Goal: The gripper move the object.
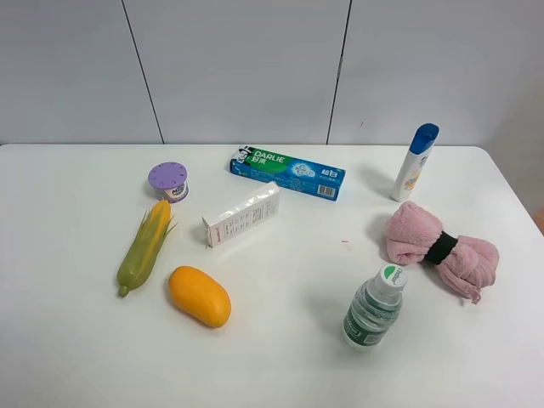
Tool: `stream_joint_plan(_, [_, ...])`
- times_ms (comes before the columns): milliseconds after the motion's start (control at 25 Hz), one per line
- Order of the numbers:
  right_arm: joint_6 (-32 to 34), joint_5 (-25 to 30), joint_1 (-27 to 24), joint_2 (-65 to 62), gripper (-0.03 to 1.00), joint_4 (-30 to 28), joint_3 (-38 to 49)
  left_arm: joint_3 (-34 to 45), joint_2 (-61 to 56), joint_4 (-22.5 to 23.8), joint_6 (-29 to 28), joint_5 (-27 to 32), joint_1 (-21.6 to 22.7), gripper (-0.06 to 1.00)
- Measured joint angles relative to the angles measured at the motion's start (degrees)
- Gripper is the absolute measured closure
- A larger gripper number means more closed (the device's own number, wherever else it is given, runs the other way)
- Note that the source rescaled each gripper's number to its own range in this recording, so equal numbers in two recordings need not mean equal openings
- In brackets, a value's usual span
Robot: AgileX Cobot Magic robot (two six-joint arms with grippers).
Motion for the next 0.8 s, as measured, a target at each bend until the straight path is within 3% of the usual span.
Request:
stream_joint_plan(400, [2.6, -1.1, 0.0, -16.2, -0.03, 6.7, 17.8, 0.0, 0.0, 0.0, 0.0, 0.0, 0.0, -0.06])
stream_joint_plan(800, [2.6, -2.6, 0.0, -19.3, -0.03, 9.1, 20.9, 0.0, 0.0, 0.0, 0.0, 0.0, 0.0, -0.06])
